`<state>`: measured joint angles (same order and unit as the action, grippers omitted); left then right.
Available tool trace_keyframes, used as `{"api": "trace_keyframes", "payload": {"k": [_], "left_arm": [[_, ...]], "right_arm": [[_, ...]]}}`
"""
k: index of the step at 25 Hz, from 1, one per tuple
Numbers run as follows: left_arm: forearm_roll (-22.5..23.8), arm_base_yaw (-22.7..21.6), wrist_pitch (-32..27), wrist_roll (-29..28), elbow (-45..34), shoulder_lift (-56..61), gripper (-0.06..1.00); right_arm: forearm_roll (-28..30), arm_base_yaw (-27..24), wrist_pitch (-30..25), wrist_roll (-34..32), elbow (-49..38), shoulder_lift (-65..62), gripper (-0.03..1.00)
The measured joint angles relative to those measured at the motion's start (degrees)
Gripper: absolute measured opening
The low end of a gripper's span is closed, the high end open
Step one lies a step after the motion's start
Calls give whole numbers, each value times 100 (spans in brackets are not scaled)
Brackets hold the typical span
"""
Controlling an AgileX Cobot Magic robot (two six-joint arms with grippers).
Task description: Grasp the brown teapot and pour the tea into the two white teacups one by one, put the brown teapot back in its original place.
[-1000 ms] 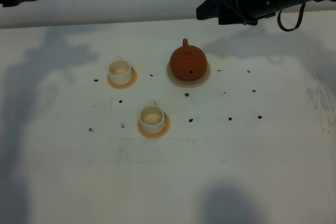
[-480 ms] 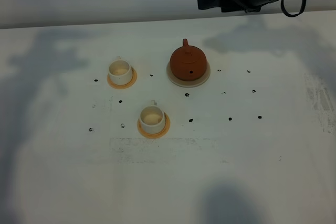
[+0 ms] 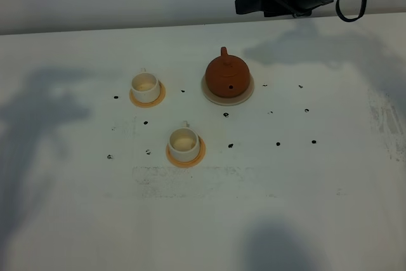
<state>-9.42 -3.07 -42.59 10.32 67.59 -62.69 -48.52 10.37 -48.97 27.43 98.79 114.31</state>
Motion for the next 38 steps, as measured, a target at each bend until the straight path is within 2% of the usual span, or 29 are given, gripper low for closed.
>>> {"api": "trace_keyframes", "payload": {"k": [5, 10, 17, 24, 31, 38], "left_arm": [[38, 0, 129, -91, -655, 783, 55], [262, 0, 61, -317, -1125, 1598, 55], [427, 0, -354, -495, -1761, 2712, 55], [427, 0, -968, -665, -2428, 3672, 55], [429, 0, -1134, -948, -3547, 4922, 55], [527, 0, -1256, -982, -3866, 5776, 55]], "right_arm": [[0, 134, 5, 0, 0, 0, 59], [0, 270, -43, 0, 0, 0, 59], [72, 356, 22, 0, 6, 0, 59], [728, 709, 171, -189, 17, 0, 59], [1339, 793, 316, -523, 29, 0, 59], [1887, 793, 341, -952, 34, 167, 59]]}}
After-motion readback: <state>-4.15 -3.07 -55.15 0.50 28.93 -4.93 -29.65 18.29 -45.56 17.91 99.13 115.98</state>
